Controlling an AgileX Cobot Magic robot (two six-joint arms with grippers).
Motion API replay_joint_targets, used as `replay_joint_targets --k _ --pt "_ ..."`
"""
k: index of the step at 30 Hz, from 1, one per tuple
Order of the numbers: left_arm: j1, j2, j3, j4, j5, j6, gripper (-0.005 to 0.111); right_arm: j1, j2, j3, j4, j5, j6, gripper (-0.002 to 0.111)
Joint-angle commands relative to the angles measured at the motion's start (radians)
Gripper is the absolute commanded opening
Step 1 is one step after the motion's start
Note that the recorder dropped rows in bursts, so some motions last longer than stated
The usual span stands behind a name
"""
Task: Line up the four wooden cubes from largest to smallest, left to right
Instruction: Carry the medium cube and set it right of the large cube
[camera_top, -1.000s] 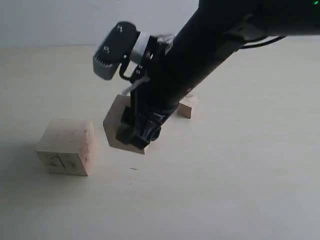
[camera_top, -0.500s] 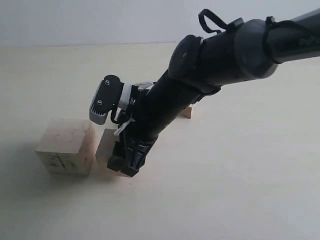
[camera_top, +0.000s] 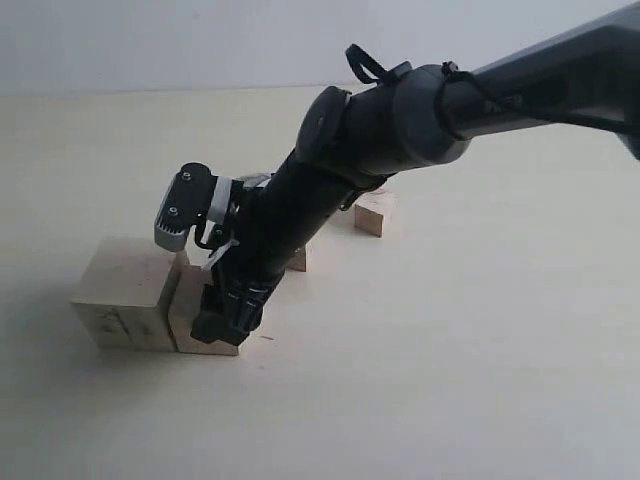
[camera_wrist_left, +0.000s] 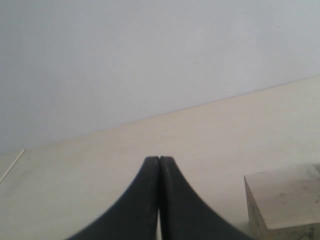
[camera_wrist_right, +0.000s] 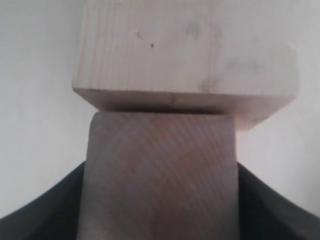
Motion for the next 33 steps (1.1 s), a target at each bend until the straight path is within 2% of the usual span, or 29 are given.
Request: replay_joint_targets --k 1,26,29,33 --pt "0.002 -0.007 0.000 -0.004 -0.004 -0.005 0.000 0.001 0.030 -0.047 -0.022 0.012 -0.008 0.000" --pt "0.002 -0.007 0.000 -0.004 -0.004 -0.005 0.000 0.001 0.039 -0.062 -0.037 0.005 -0.084 0.000" --pt "0.002 -0.007 0.000 -0.004 -0.004 -0.005 0.000 0.001 0.039 -0.062 -0.035 0.005 -0.080 0.004" --pt "0.002 -0.007 0.000 -0.004 -0.004 -0.005 0.000 0.001 0.039 -0.062 -0.033 -0.004 -0.080 0.017"
